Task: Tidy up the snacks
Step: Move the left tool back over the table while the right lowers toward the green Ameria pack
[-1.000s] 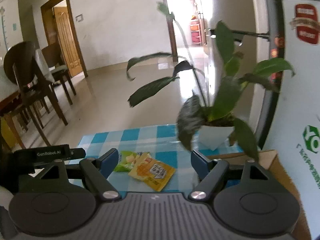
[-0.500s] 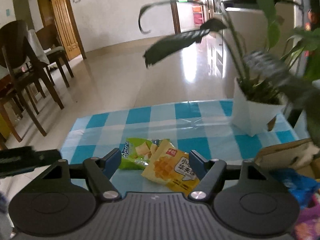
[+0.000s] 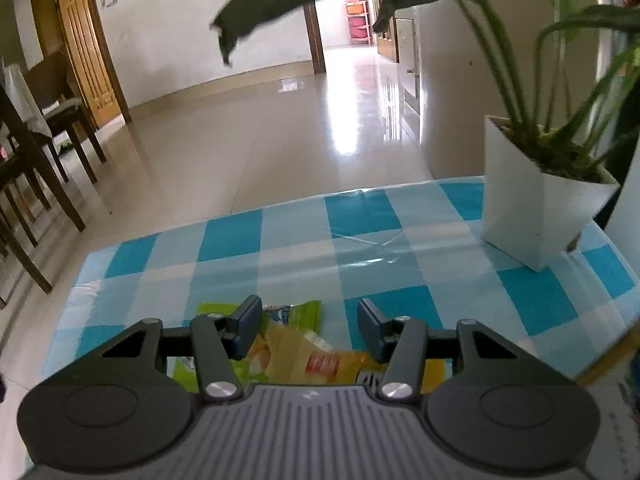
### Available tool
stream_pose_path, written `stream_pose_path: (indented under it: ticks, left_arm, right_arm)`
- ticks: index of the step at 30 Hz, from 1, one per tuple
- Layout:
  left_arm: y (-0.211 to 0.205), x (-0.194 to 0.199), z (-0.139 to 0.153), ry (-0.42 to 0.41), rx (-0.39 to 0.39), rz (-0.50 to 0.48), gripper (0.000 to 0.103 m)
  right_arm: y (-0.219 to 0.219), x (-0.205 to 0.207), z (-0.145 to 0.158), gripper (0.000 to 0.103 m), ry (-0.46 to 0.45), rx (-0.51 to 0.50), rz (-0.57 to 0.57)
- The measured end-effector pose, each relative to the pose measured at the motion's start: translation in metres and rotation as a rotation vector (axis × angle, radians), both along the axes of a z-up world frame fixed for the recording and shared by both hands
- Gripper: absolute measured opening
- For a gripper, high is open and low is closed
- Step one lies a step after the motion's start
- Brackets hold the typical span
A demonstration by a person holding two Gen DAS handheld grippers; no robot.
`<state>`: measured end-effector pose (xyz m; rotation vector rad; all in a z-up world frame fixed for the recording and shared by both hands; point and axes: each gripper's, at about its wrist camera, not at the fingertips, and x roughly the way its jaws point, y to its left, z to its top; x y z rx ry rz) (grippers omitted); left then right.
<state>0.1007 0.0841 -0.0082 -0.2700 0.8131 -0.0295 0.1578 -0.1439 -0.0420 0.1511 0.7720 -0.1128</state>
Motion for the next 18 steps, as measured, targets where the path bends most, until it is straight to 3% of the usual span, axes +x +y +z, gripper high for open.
stream_pose_path:
  ticks: [9, 18]
  left_arm:
    - [-0.006, 0.001, -0.003, -0.003, 0.043, -0.019, 0.088]
    - [-0.005, 0.0, -0.004, -0.004, 0.07, -0.031, 0.088]
  right_arm:
    - [0.005, 0.005, -0.004, 0.056, 0.007, 0.018, 0.08]
    - [0.035, -0.034, 0.009, 0.054, 0.148, 0.044, 0.372]
